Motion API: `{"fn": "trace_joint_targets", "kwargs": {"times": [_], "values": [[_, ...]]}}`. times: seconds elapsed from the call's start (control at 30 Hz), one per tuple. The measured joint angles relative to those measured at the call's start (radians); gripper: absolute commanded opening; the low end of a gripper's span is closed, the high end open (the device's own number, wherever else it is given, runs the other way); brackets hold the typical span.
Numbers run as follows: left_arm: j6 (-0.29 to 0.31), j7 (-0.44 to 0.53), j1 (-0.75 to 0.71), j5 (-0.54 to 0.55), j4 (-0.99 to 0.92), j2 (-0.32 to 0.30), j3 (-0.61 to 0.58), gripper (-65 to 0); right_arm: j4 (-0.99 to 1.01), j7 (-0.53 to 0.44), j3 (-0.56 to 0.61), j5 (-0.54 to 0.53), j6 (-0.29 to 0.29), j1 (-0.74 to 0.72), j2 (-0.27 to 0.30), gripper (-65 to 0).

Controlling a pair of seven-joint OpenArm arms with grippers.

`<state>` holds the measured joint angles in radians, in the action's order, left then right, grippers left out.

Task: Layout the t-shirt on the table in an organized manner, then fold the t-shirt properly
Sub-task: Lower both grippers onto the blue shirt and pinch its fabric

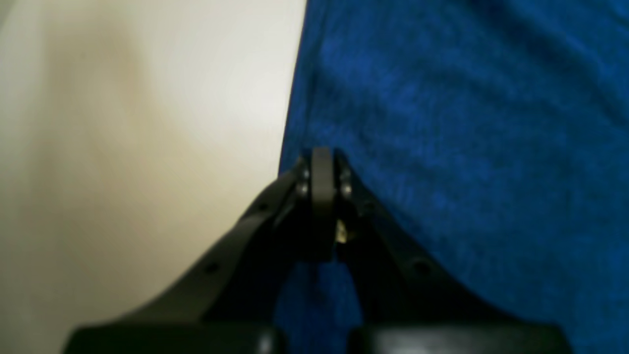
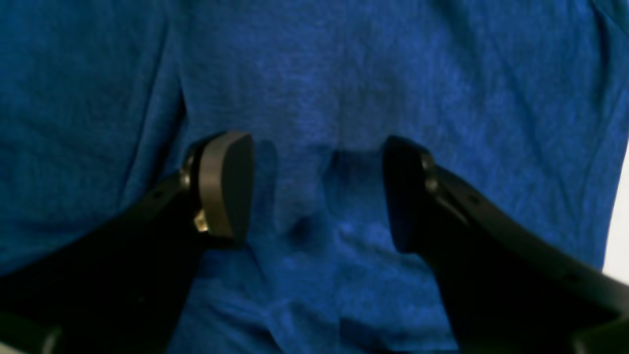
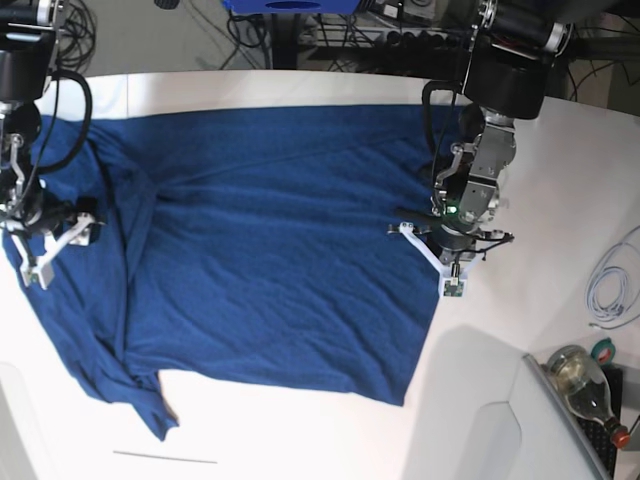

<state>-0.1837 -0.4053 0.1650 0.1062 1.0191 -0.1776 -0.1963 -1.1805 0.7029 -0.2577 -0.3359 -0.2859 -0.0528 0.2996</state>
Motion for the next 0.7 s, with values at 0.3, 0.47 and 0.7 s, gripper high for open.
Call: {"fn": "trace_joint_targets", "kwargs": {"times": [0.3,0.47,0.7], "values": [[0.000,0.072,0.013,-0.001,-0.062,0.003,0.000,-65.0,0.000,0.062,0.003,0.000,-0.001,0.005,-0.048,-33.2],[0.000,0.074,0.013,-0.001,-0.064,0.003,0.000,-65.0,0.000,0.062,-0.001,0.002,0.000,0.001,-0.055,-64.4],[0.000,0.076,0.009,-0.001,-0.064,0.000,0.001,-65.0,-0.161,0.142,-0.004,0.006,0.000,0.058,-0.053,-64.4]]}}
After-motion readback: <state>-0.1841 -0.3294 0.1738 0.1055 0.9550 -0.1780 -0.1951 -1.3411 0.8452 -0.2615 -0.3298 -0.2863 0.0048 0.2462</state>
